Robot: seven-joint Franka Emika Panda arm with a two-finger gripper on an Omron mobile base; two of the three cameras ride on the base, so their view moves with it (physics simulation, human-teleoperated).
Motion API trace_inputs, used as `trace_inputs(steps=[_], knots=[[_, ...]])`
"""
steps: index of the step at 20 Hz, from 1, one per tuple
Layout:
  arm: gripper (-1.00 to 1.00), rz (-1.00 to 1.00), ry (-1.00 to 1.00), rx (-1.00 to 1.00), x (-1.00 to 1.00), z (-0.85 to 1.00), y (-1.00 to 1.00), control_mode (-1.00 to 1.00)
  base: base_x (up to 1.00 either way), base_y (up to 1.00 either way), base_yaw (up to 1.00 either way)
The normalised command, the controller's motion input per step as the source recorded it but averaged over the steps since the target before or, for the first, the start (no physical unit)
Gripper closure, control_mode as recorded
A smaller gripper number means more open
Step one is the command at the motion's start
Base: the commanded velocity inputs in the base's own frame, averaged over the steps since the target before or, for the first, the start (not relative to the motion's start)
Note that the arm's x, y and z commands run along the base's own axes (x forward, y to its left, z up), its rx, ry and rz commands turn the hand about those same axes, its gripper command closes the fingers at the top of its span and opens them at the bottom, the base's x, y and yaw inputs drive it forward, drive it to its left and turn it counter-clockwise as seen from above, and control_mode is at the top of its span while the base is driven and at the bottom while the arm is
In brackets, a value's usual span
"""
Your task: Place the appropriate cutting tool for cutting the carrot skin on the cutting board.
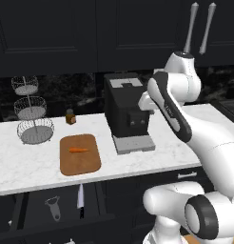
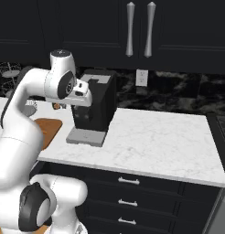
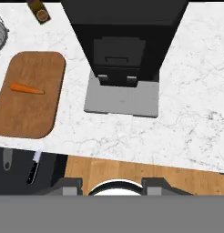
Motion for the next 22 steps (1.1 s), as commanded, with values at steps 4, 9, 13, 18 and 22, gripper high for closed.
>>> trace_inputs(steps=[4,9,13,18,22], knots=[[-1.0,0.03,-0.02,0.0,-0.2,0.0,0.21,-1.0,0.0,0.0,0.0],[-1.0,0.08,0.07,-0.04,-0.77,-0.27,0.9,-1.0,0.0,0.0,0.0],[-1.0,0.0,0.17,-0.2,-0.47,-0.5,1.0,-1.0,0.0,0.0,0.0],[-1.0,0.0,0.2,-0.09,-0.38,-0.6,1.0,-1.0,0.0,0.0,0.0],[-1.0,-0.09,0.05,0.0,-0.46,-0.73,1.0,-1.0,0.0,0.0,0.0]])
